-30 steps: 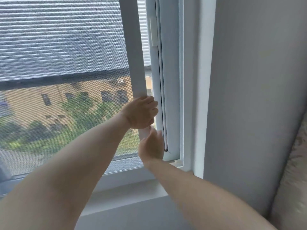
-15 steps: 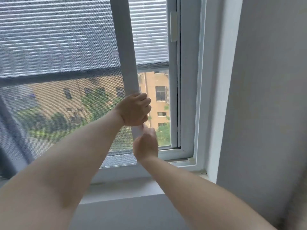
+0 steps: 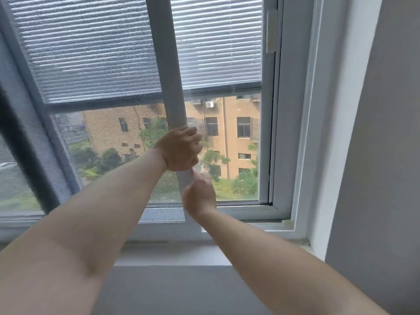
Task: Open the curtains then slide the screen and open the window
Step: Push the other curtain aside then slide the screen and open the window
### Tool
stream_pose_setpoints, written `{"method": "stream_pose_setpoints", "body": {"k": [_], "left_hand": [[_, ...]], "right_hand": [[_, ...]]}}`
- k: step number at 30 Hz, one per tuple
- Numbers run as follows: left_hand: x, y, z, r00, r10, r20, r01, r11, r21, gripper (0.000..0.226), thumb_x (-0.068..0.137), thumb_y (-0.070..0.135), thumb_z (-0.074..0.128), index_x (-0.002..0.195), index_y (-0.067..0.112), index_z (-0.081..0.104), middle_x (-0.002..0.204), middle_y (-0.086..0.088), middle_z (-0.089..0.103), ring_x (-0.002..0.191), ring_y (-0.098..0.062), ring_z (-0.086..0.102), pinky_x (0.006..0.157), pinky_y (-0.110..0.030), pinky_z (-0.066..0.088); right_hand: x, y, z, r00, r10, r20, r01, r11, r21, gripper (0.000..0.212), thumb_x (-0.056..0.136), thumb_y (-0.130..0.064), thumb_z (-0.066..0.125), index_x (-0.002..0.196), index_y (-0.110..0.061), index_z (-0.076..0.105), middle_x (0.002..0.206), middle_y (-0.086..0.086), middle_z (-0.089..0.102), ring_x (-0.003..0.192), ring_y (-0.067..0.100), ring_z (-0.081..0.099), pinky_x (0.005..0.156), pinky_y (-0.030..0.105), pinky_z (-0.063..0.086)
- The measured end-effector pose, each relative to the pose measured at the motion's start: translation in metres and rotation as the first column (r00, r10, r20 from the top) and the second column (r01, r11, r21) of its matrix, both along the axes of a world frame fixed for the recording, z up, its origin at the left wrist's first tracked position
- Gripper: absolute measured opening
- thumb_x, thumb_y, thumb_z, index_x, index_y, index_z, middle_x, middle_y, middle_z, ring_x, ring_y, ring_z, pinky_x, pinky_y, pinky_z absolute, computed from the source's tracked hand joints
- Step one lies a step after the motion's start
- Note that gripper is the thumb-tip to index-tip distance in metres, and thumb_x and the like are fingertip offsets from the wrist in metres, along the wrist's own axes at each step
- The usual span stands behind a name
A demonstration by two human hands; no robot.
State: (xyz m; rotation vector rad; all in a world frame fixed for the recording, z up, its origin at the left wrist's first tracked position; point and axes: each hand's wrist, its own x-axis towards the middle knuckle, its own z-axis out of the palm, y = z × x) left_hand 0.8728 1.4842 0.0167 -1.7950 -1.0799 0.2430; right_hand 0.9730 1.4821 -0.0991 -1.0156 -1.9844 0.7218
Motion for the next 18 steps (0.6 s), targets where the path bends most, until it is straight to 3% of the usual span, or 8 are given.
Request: {"method": "stream_pose_setpoints", "body": {"k": [6, 11, 14, 18], "left_hand": [[-0.022, -0.018, 0.003, 0.998, 0.067, 0.008, -0.067, 0.998, -0.019, 0.020, 0.077, 0.020, 0.049, 0.063, 0.010, 0.058, 0.068, -0.007, 0.054, 0.069, -0.025, 0.048, 0.067, -0.036, 0.045], [-0.041, -0.030, 0.005, 0.986, 0.167, 0.009, -0.166, 0.985, -0.034, 0.016, 0.075, 0.019, 0.058, 0.063, 0.009, 0.058, 0.068, -0.008, 0.054, 0.070, -0.026, 0.049, 0.067, -0.037, 0.046], [-0.052, -0.037, 0.006, 0.977, 0.213, 0.026, -0.212, 0.976, -0.051, 0.016, 0.076, 0.019, 0.059, 0.063, 0.009, 0.058, 0.069, -0.008, 0.053, 0.070, -0.026, 0.049, 0.066, -0.038, 0.046], [-0.064, -0.047, 0.007, 0.965, 0.260, 0.034, -0.258, 0.965, -0.053, 0.017, 0.076, 0.020, 0.061, 0.063, 0.009, 0.058, 0.069, -0.007, 0.053, 0.070, -0.026, 0.049, 0.065, -0.038, 0.047]], "right_hand": [[-0.018, -0.007, 0.005, 0.994, 0.107, -0.035, -0.109, 0.993, -0.041, 0.050, 0.084, 0.000, 0.040, 0.131, -0.013, 0.052, 0.118, 0.011, 0.053, 0.103, 0.026, 0.052, 0.094, 0.034, 0.044], [-0.037, -0.013, 0.008, 0.983, 0.179, -0.034, -0.181, 0.980, -0.087, 0.052, 0.084, -0.002, 0.037, 0.130, -0.017, 0.054, 0.119, 0.009, 0.051, 0.094, 0.026, 0.052, 0.081, 0.032, 0.041], [-0.047, -0.016, 0.009, 0.975, 0.219, -0.025, -0.220, 0.972, -0.086, 0.051, 0.084, -0.001, 0.038, 0.130, -0.014, 0.053, 0.118, 0.009, 0.051, 0.103, 0.030, 0.054, 0.082, 0.032, 0.041], [-0.061, -0.019, 0.011, 0.960, 0.280, -0.029, -0.281, 0.955, -0.095, 0.050, 0.083, -0.001, 0.039, 0.130, -0.013, 0.052, 0.115, 0.012, 0.051, 0.095, 0.029, 0.051, 0.083, 0.035, 0.042]]}}
